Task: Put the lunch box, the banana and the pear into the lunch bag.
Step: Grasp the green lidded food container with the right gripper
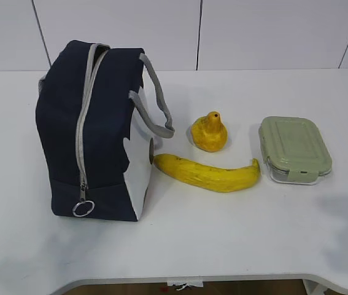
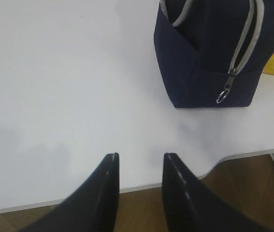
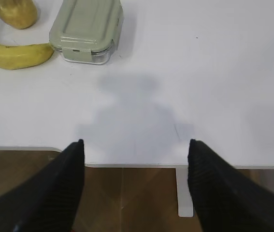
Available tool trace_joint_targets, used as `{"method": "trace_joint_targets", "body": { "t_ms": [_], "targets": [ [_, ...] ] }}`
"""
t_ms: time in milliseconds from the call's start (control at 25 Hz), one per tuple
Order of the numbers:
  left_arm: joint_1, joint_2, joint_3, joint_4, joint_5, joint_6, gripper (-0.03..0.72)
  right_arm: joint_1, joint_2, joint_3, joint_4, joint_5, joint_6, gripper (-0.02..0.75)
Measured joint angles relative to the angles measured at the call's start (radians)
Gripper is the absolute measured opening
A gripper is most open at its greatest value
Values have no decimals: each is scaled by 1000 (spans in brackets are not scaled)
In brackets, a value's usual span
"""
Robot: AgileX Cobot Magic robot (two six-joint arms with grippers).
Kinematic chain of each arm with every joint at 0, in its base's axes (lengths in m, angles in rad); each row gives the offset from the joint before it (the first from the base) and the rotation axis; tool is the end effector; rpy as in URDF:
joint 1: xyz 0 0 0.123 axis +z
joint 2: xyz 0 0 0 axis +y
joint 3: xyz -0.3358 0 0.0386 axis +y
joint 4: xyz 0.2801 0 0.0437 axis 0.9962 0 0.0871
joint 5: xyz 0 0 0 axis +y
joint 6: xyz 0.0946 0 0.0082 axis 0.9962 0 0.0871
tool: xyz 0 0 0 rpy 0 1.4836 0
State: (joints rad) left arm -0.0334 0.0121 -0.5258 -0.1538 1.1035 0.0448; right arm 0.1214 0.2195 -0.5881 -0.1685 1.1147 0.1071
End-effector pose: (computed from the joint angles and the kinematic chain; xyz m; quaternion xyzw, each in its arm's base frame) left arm -0.0306 -0.0120 0.2964 0.0387 0.8573 -0.0738 0.5080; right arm 0.0024 -0.0141 0.3184 -0.0064 0.8946 -0.0336 0.4455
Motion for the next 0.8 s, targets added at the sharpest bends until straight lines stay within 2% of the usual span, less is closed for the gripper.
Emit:
{"method": "trace_joint_targets", "body": {
  "t_ms": [120, 480, 800],
  "targets": [
    [0, 0, 0, -2, 0, 0, 241, 0, 58, 0, 0, -11, 4, 526],
    [0, 0, 0, -2, 0, 0, 255, 0, 245, -6, -4, -50, 92, 529],
    [0, 0, 0, 0, 0, 0, 257, 0, 487, -133, -6, -85, 136, 520]
  ]
}}
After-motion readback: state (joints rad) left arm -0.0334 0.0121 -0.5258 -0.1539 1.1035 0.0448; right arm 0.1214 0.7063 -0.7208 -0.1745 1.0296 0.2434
